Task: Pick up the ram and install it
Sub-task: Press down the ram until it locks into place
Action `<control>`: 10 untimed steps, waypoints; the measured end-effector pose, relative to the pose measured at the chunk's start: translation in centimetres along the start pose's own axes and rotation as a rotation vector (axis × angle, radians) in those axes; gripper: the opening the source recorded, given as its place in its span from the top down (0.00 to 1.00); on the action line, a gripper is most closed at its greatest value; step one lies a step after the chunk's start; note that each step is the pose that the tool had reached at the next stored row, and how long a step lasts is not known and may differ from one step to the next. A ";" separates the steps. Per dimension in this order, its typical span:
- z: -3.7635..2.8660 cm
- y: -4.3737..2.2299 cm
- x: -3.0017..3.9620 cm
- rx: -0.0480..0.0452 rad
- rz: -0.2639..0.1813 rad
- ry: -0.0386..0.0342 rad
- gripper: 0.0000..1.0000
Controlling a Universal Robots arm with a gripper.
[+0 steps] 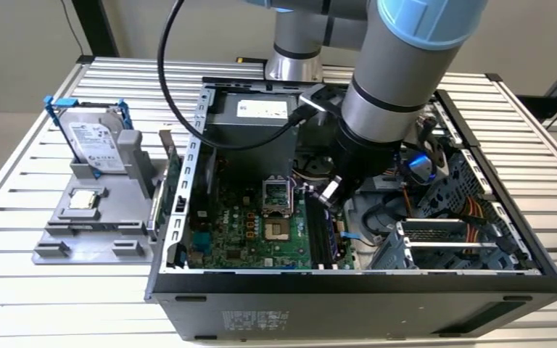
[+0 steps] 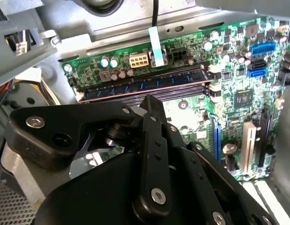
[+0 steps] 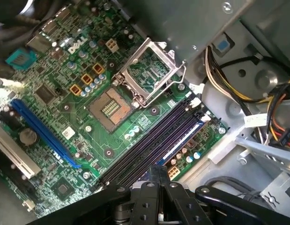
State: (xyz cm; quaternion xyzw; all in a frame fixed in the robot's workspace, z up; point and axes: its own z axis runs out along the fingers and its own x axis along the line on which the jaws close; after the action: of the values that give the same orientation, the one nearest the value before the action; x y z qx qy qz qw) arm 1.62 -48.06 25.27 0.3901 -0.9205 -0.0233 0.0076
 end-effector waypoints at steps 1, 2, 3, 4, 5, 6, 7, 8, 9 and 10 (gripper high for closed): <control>0.00 0.00 0.00 -0.0003 -0.011 0.0003 1.00; 0.00 -0.01 -0.01 -0.0007 -0.024 0.0006 1.00; 0.00 -0.01 -0.01 -0.0010 -0.036 0.0009 1.00; 0.00 -0.02 -0.02 -0.0014 -0.048 0.0011 1.00; 0.00 -0.03 -0.02 -0.0017 -0.061 0.0015 1.00; 0.00 -0.04 -0.04 -0.0020 -0.073 0.0018 1.00; 0.00 -0.05 -0.04 -0.0022 -0.085 0.0023 1.00; 0.00 -0.05 -0.04 -0.0025 -0.098 0.0027 1.00; 0.00 -0.05 -0.05 -0.0026 -0.112 0.0033 1.00; 0.00 -0.05 -0.05 -0.0028 -0.126 0.0039 1.00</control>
State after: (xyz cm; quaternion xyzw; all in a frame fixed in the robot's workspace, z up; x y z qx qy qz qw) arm 1.70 -48.06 25.27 0.4471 -0.8941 -0.0242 0.0084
